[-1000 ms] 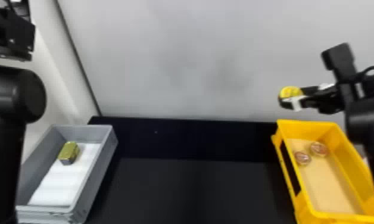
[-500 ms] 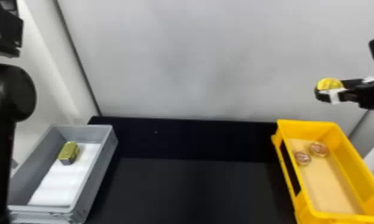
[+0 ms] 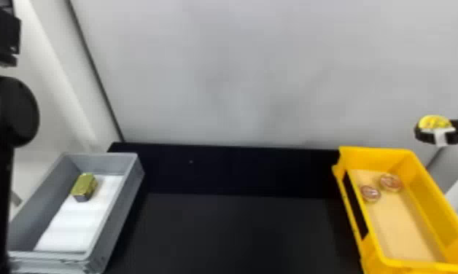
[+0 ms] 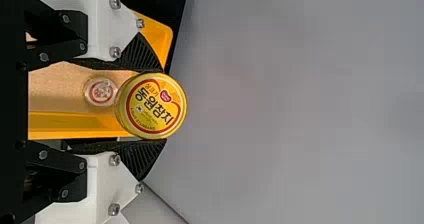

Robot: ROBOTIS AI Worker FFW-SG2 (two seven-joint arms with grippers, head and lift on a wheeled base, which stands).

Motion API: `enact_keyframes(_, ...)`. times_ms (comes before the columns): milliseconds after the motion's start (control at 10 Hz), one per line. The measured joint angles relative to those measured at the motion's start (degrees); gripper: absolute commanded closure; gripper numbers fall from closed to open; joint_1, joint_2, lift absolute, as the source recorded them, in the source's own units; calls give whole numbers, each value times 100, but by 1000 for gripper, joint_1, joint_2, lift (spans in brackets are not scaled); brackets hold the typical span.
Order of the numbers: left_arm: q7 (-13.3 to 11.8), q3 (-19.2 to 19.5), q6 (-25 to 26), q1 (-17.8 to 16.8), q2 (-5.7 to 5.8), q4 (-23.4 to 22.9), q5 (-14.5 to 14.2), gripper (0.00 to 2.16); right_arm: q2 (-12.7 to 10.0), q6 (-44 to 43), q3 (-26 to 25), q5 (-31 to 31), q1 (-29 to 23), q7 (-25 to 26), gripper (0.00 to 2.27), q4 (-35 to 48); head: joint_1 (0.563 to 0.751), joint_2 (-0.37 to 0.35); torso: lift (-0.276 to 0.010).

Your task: Pick up the round yellow can and place it in the yellow rectangular box

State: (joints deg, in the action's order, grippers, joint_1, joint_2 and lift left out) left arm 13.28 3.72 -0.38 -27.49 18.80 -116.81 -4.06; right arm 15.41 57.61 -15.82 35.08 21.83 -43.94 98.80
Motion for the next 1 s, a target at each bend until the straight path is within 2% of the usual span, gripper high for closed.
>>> enact_keyframes(300,-33,-2,-31,17,5,-7,2,137,38,-290,-162,-202,-53,171,616,-614,663,54,-10)
enact_keyframes(1000,-36,-12,-41,40,42,9,2,137,155,-1022,-335,-1237,-267,882,616,-2164,663,54,-10)
